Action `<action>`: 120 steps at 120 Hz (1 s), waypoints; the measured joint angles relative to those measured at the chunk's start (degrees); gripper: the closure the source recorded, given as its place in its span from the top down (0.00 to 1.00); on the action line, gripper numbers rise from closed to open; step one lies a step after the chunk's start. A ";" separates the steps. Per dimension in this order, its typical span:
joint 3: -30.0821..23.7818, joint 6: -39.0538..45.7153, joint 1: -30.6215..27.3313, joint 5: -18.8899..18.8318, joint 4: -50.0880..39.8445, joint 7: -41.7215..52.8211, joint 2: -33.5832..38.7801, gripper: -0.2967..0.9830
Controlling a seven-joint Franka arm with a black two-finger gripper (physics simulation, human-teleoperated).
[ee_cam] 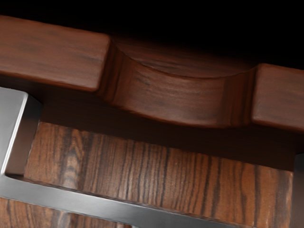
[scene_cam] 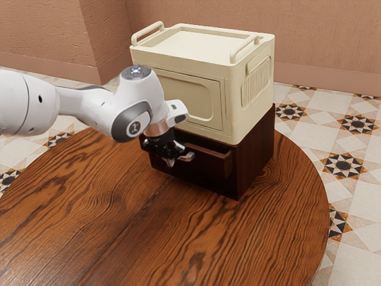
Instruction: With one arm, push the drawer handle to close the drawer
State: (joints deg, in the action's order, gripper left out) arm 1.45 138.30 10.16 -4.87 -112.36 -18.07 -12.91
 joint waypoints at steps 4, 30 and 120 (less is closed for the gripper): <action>-0.20 -0.36 -0.21 0.03 1.19 0.33 -0.76 0.15; -1.01 -1.71 -0.68 0.07 3.47 2.14 -2.19 0.15; -7.19 -13.85 0.18 5.77 -15.01 3.94 35.98 0.56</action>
State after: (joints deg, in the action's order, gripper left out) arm -5.74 124.45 10.33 0.90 -127.37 -14.13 23.07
